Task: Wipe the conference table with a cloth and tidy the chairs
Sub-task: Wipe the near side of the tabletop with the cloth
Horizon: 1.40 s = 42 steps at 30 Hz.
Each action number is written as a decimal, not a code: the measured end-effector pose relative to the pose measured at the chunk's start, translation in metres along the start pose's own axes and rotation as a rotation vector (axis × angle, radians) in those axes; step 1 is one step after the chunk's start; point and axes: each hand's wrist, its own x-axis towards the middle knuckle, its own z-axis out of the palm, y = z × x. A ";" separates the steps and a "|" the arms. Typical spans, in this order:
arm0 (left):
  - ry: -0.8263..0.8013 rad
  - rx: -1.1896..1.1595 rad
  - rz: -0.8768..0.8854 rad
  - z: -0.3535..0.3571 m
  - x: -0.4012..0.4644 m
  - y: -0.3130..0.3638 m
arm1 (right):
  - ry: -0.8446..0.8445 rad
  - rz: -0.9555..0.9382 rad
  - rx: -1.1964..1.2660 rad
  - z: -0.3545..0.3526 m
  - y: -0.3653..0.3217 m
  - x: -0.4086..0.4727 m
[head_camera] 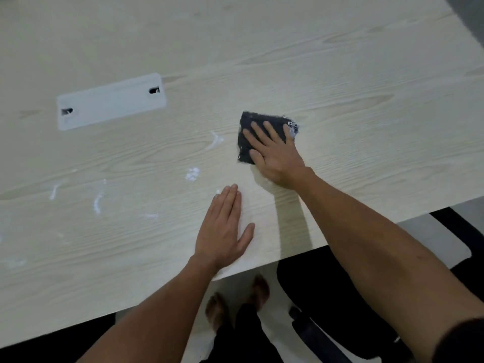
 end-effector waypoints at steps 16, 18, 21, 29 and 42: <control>-0.164 0.087 -0.088 -0.010 -0.055 -0.051 | 0.250 0.996 0.240 0.041 -0.139 -0.011; -0.185 0.099 -0.088 -0.010 -0.054 -0.053 | 0.204 0.782 0.185 0.048 -0.157 0.011; -0.185 0.095 -0.087 -0.011 -0.054 -0.052 | 0.093 0.352 0.076 0.043 -0.149 0.028; -0.131 0.060 -0.064 -0.010 -0.056 -0.054 | 0.129 0.536 0.043 0.020 -0.047 -0.001; -0.165 0.047 -0.074 -0.013 -0.053 -0.056 | 0.094 0.397 0.054 0.026 -0.147 0.105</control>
